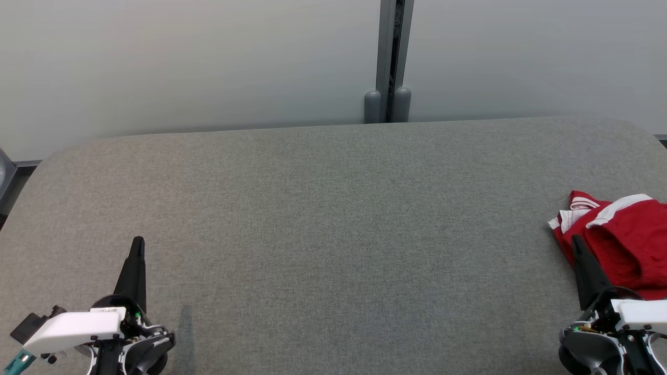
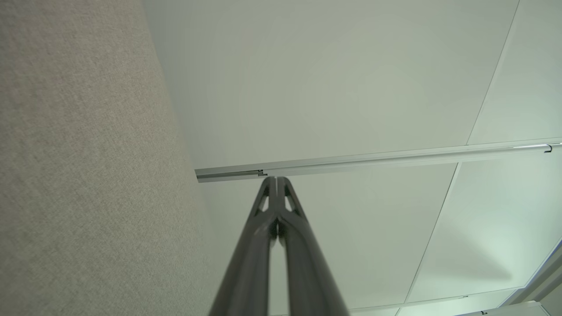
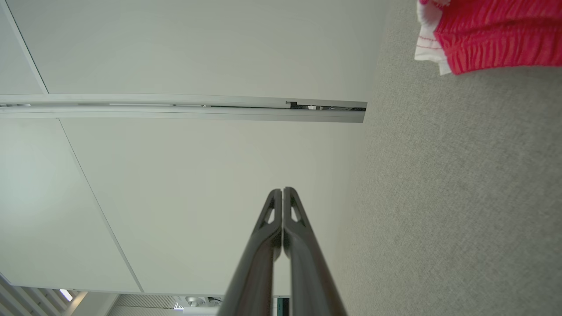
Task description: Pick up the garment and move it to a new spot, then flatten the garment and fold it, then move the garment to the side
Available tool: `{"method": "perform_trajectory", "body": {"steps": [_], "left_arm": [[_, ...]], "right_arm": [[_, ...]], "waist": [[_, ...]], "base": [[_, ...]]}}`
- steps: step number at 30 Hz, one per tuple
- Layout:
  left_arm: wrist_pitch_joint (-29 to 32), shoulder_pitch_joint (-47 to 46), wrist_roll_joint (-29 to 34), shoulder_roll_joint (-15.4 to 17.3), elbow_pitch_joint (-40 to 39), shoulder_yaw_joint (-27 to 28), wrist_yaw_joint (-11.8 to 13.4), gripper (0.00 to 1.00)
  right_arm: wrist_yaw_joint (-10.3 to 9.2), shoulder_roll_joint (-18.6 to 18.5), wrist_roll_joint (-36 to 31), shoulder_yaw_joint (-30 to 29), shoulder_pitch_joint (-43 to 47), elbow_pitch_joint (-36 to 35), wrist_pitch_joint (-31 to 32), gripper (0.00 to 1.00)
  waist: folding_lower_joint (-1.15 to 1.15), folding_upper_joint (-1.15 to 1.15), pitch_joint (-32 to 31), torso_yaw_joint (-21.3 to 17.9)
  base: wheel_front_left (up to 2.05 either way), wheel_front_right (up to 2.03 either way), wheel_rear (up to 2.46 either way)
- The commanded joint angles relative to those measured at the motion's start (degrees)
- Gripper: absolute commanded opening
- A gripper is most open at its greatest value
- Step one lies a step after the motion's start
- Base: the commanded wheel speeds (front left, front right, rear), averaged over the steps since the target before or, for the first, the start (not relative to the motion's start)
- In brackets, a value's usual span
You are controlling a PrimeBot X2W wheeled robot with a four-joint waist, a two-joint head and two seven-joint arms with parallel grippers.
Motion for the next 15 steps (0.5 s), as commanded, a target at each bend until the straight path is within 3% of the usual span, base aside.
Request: {"method": "perform_trajectory", "body": {"steps": [1, 15], "left_arm": [[0.2, -0.8, -0.1, 0.3, -0.2, 0.2, -0.2, 0.00], [0.2, -0.8, -0.1, 0.3, -0.2, 0.2, -0.2, 0.00]], "right_arm": [[0.02, -0.5, 0.1, -0.1, 0.5, -0.2, 0.2, 0.00], [0.02, -0.5, 0.1, -0.1, 0.5, -0.2, 0.2, 0.00]], "waist": [[0.00, 0.00, 0.0, 0.0], [0.00, 0.00, 0.0, 0.0]], "base": [[0.00, 0.00, 0.00], [0.00, 0.00, 0.00]]}}
